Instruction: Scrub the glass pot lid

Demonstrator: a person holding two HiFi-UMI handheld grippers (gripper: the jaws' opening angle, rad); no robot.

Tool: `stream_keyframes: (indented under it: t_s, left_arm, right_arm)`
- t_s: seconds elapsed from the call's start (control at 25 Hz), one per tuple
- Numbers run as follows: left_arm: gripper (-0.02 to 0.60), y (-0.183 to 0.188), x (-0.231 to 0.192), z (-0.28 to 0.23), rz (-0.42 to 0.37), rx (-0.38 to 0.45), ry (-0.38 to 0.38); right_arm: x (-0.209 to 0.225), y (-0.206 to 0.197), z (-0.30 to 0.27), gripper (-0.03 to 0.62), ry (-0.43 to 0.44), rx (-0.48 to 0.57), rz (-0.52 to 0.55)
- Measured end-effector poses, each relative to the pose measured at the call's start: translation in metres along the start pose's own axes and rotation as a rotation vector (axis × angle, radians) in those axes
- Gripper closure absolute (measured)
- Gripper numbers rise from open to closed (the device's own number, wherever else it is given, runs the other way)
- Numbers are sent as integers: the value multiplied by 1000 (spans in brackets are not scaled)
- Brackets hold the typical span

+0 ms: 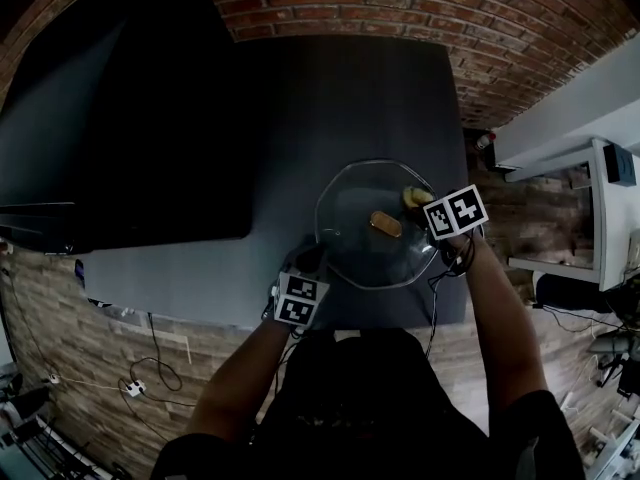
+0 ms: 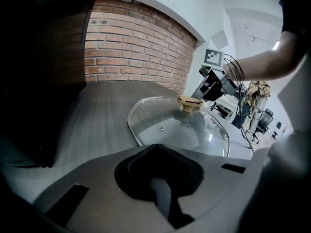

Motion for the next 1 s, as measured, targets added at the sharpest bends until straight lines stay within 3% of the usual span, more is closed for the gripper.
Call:
stream_keyframes:
  t_s: [0.56,0.8,1.0]
  left_arm:
    - [549,1,2,0,22,0,8]
    - [549,2,3,0,25,2,9]
    - [549,2,1,-1,32,5,12]
  right_arm:
    - [-62,73,-41,553,82,-170,456]
    - [-93,87,-57,551,149,-250,676]
    - [-117,91,-69,551,184,-293,787]
Point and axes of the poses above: the fingertips, and each gripper's own axes: z backward along the fingers, x to its right, y out of its top, the point moved 6 cm from there along z, backward along the fingers, and after that the axes turned 5 degrees about z, right-handed, at the moved point
